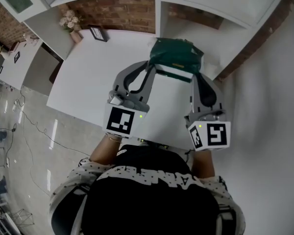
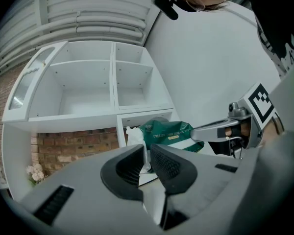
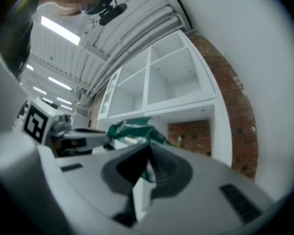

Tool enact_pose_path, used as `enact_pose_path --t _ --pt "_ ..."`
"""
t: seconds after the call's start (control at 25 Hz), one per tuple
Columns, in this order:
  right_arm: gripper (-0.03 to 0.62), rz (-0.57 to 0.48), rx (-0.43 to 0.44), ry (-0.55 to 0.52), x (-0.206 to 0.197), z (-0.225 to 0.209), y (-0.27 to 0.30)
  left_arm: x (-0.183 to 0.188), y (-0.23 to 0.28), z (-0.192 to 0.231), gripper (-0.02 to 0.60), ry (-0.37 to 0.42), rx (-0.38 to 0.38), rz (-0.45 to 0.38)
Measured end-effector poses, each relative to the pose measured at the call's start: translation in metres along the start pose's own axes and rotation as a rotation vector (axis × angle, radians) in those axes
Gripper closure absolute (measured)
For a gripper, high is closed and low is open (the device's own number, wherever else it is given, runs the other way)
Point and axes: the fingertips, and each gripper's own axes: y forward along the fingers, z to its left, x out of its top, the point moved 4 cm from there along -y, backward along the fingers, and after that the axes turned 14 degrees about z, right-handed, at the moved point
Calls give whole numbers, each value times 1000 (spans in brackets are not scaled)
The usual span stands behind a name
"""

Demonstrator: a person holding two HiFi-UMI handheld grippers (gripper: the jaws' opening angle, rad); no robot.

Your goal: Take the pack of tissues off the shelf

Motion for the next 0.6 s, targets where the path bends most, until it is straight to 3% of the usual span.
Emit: enact_pose_path --t 0.6 --pt "554 -4 17 -13 -1 7 -5 -6 -9 -2 508 -4 22 -1"
